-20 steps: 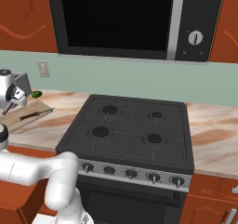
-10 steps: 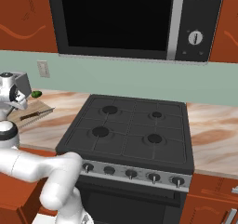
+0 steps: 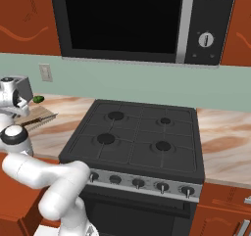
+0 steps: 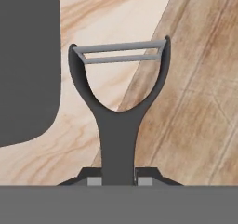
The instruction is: Open the drawer on the left and place the cutting tools on the cutting board.
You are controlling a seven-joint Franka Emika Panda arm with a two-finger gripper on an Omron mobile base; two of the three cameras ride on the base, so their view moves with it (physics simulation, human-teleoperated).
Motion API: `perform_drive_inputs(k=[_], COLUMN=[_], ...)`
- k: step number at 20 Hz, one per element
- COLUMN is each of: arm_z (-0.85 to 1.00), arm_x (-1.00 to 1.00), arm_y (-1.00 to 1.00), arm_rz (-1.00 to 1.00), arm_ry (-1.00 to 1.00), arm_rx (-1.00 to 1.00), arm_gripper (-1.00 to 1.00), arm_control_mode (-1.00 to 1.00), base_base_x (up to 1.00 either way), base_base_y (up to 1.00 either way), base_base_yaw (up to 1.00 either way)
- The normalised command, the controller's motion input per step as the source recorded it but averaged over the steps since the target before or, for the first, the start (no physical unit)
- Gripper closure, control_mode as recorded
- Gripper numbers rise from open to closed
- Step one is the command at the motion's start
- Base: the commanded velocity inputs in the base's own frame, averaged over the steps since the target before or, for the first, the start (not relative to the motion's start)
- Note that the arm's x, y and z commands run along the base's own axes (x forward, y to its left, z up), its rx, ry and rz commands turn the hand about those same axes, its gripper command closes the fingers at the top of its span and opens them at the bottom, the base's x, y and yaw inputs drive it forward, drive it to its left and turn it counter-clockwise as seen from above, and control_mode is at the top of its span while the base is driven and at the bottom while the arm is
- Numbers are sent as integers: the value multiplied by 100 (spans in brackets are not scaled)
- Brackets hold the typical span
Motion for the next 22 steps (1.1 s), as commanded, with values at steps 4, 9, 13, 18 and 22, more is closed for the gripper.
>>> perform_drive_inputs(k=[4,9,13,18,22], arm_z=[-13,9,9,6,3], arm_x=[14,-3,-31,-51,-73], arm_y=[9,-4,-47,-68,-88], arm_rz=[0,0,0,0,0], arm_ry=[2,-1,-16,-24,-26], arm_rx=[-1,0,2,0,0], arm_gripper=[-100,-100,-100,-100,-100], arm_control_mode=[-100,-100,-100,-100,-100], base_base_x=[0,0,0,0,0], base_base_y=[0,0,0,0,0], base_base_yaw=[0,0,0,0,0])
